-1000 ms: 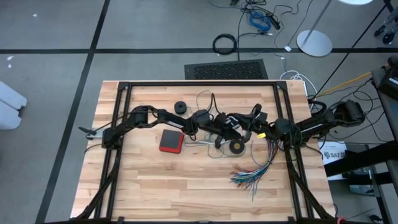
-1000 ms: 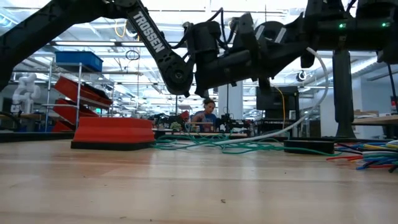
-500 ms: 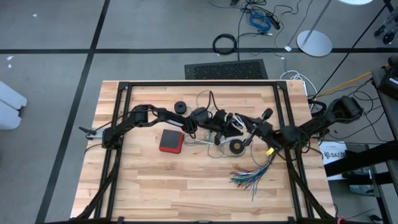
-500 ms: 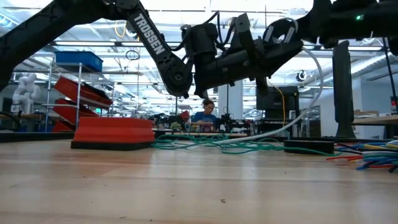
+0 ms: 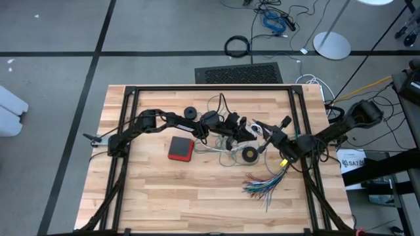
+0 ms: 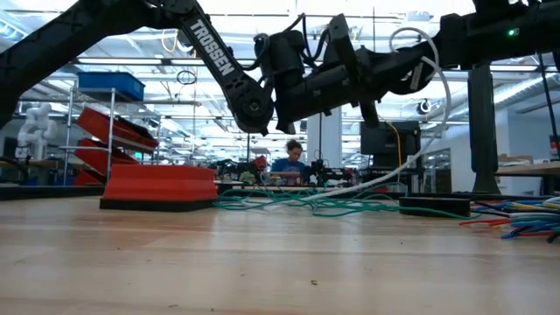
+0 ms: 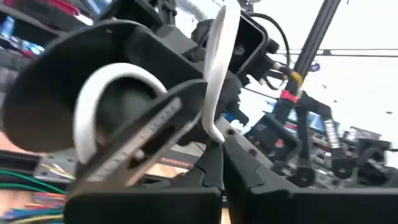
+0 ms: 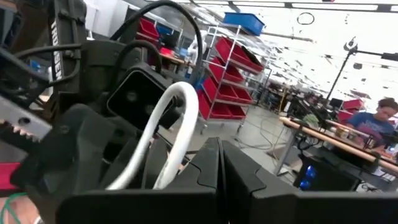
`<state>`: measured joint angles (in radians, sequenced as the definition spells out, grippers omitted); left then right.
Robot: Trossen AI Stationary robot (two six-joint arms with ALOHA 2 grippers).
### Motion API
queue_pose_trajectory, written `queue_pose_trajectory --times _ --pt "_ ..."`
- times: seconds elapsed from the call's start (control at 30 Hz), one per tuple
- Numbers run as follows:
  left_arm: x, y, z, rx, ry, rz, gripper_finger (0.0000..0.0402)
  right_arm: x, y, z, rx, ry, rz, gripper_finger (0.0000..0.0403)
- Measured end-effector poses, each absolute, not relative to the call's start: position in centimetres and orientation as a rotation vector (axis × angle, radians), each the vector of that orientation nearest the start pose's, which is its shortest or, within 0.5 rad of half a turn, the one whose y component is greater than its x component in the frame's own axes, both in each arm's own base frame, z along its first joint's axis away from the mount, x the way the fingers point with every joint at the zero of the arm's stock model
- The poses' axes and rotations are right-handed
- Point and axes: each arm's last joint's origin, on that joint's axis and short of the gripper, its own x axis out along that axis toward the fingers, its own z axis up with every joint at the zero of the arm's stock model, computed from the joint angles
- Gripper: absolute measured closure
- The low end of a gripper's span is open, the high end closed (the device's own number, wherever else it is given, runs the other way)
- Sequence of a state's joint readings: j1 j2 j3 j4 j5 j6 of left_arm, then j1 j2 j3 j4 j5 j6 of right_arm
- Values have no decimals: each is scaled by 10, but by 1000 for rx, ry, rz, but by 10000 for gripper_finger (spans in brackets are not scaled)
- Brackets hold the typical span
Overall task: Coiling cords
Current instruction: Coil the white wire cable on the spool
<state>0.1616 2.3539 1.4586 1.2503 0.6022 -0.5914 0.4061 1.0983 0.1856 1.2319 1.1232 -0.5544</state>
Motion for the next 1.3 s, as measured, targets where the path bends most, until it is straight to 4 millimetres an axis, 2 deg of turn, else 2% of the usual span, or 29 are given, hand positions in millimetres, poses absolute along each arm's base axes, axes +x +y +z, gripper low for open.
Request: queue_pose_trajectory --times 0.33,0.67,0.93,1.07,1.3 --pt "489 65 165 -485 -133 -540 401 160 49 216 -278 -53 -741 403" --pt "484 84 169 -511 -155 -545 401 149 61 216 -232 -28 -718 403" --pt "484 91 164 -549 -123 -505 401 139 68 223 -182 -54 -679 403" --pt "484 88 165 -540 -135 -516 401 137 68 224 -174 -48 -689 403" --pt "488 65 165 -525 -129 -547 401 137 68 224 -158 -54 -689 403"
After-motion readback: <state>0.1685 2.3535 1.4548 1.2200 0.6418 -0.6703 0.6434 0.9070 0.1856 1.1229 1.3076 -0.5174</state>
